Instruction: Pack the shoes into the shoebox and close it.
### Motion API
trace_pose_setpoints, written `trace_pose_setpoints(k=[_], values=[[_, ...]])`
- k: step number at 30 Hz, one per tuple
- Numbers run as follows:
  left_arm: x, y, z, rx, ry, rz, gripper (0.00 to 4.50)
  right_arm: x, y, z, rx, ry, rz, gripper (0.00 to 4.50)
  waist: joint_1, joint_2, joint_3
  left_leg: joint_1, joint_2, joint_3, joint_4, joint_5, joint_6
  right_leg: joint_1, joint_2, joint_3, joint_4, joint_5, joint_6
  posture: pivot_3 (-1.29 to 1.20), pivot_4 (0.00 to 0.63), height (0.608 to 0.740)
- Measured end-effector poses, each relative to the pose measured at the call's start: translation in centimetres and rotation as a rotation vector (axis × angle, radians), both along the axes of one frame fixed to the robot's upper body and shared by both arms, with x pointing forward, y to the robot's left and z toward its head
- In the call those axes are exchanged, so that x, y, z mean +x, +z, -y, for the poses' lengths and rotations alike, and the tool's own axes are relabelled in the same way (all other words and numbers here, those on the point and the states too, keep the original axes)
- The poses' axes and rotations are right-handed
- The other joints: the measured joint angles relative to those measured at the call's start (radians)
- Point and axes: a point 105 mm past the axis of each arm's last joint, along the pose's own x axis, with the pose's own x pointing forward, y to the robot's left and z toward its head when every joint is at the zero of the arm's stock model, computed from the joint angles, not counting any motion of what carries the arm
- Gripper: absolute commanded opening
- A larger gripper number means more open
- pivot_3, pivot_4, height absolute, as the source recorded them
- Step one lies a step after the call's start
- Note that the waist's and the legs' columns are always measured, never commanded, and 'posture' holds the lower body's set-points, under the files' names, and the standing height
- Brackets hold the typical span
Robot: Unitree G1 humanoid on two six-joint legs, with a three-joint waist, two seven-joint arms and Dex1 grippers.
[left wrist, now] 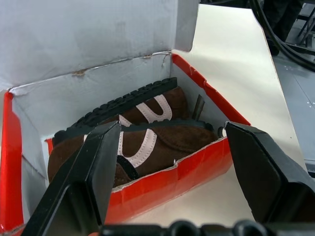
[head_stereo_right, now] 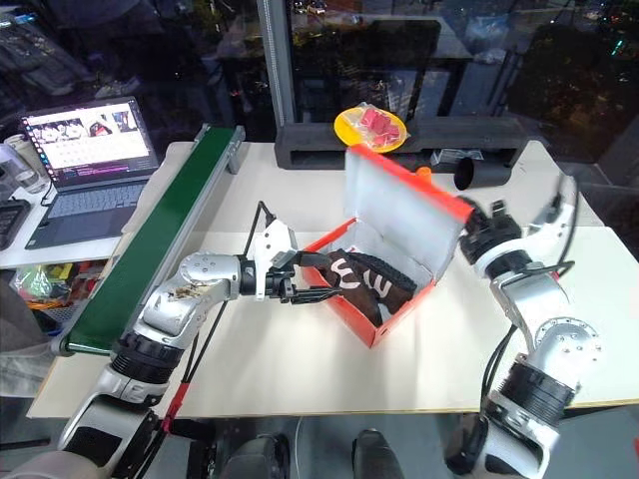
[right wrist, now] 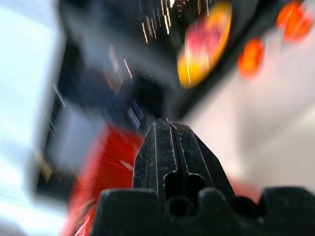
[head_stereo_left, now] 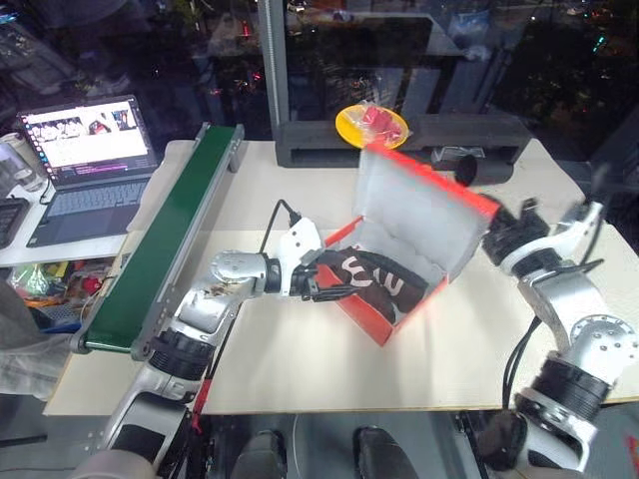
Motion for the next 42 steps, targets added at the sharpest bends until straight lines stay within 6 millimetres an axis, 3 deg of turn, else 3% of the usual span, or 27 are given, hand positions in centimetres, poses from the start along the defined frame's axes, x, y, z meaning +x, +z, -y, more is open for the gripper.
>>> trace_pose_setpoints(k=[4,8,13,24,32,35,39,42], values=[[-0.2,0.2,-0.2,0.006,0.01,0.007,3.6,-1.9,-3.5,-4.1,-0.23,0.185,-0.129,0.01,0.003,0.0,0.0,0.0,-0.001,0.0,0.0,0.0,0.0,0.0,-0.001,0.0,0.0,0.0,0.0,0.0,0.15,0.734],[-0.1,-0.4,-1.0,0.017,0.051,-0.019,3.6,-2.1,-4.7,-5.0,-0.427,0.222,-0.173,0.01,0.011,-0.001,0.001,-0.001,-0.001,0.0,0.0,0.0,0.0,0.0,-0.001,0.0,-0.001,0.0,0.0,0.0,0.15,0.734],[-0.5,0.3,-0.8,0.006,0.055,0.002,3.6,-1.0,-6.7,-7.3,-0.524,0.279,-0.227,0.01,0.019,-0.002,0.001,-0.001,-0.001,0.0,0.0,0.0,0.0,0.0,-0.001,0.0,-0.001,0.0,0.0,0.0,0.15,0.734],[-0.7,0.3,-1.2,-0.007,0.089,-0.009,3.6,1.0,-7.3,-9.5,-0.628,0.332,-0.205,0.01,0.026,-0.002,0.001,-0.001,-0.001,0.0,0.001,0.0,0.0,0.0,0.0,-0.001,-0.001,0.0,0.0,0.0,0.15,0.734],[-0.9,-0.3,-1.5,-0.011,0.101,-0.032,3.6,0.9,-7.3,-9.3,-0.634,0.34,-0.165,0.01,0.026,-0.002,0.001,-0.001,-0.001,0.0,0.001,0.0,0.0,0.0,0.0,-0.001,0.0,0.0,0.0,0.0,0.15,0.734],[-0.7,-0.4,-1.8,-0.024,0.134,-0.031,3.6,0.6,-6.8,-7.6,-0.696,0.308,-0.106,0.01,0.034,-0.002,0.001,-0.001,-0.002,0.0,0.001,0.0,0.0,0.0,-0.001,-0.001,0.0,0.0,0.0,0.0,0.15,0.734],[0.3,0.1,-3.1,-0.086,0.25,-0.025,3.6,-0.4,-4.0,-2.7,-1.005,0.199,0.009,0.01,0.047,-0.002,0.001,-0.002,-0.002,0.0,0.002,0.0,0.0,-0.001,-0.002,-0.001,-0.001,0.0,0.0,0.0,0.15,0.734],[1.0,-0.4,-4.7,-0.123,0.371,-0.046,3.6,-1.5,-0.4,-1.7,-1.148,0.127,0.185,0.01,0.041,-0.004,0.002,-0.001,0.0,0.0,0.002,0.0,0.0,-0.001,0.001,-0.001,-0.001,0.0,0.0,0.0,0.15,0.734]])
